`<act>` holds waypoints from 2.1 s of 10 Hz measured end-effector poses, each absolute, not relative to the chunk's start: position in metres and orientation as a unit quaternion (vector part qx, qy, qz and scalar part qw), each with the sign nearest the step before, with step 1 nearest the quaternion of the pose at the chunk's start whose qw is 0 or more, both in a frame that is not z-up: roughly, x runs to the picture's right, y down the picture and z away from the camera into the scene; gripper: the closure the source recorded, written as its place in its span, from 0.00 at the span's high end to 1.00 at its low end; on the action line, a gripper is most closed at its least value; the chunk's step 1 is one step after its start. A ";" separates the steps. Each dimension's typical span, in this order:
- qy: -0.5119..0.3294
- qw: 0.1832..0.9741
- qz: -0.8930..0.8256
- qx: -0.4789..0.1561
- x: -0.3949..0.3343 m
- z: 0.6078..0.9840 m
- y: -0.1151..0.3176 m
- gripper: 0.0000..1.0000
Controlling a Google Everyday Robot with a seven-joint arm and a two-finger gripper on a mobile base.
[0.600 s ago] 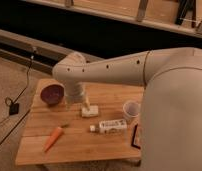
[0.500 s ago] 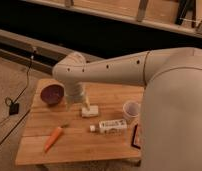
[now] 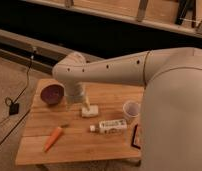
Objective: Place the ceramic cup in the ceramic bowl
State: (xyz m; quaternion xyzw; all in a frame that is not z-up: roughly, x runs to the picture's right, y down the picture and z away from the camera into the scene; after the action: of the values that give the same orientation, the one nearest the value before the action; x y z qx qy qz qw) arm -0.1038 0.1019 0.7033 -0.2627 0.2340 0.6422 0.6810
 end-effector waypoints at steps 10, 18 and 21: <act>0.234 0.681 0.642 -0.263 -0.104 0.703 0.102 0.65; 0.243 0.683 0.635 -0.267 -0.092 0.710 0.099 0.65; 0.253 0.676 0.634 -0.278 -0.054 0.727 0.087 0.65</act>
State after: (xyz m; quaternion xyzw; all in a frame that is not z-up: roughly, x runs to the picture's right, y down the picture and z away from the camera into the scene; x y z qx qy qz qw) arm -0.0542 0.0872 0.7269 -0.2783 0.2531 0.6336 0.6760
